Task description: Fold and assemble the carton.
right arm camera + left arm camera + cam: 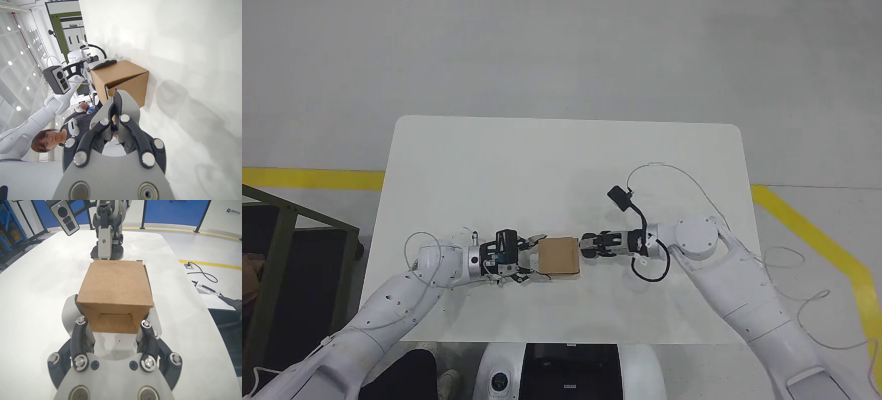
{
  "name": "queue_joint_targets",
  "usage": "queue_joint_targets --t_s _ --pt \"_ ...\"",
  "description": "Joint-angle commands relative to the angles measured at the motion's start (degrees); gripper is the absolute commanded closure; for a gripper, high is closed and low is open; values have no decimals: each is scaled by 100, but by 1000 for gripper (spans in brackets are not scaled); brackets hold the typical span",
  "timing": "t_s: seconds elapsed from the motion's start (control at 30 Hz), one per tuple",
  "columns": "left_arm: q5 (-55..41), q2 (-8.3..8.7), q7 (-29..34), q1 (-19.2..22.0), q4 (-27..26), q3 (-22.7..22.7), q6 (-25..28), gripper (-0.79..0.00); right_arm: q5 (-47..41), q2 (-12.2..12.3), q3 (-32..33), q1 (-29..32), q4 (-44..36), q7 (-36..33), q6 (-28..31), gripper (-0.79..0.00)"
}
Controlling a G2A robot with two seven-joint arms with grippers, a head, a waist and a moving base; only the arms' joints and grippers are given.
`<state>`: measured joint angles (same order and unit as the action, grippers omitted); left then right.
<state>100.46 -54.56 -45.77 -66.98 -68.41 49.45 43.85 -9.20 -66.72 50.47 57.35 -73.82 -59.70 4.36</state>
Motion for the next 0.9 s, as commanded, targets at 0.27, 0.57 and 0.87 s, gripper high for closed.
queue_joint_targets --t_s 0.27,0.57,0.87 --pt "3 4 -22 11 18 -12 -12 -369 -112 -136 -270 -227 276 48 78 0" --pt "-64 12 4 -1 80 24 -78 -372 79 15 58 59 -208 -42 -246 0" --pt "-170 2 105 17 104 63 -169 -785 164 99 207 267 -686 -160 -430 0"
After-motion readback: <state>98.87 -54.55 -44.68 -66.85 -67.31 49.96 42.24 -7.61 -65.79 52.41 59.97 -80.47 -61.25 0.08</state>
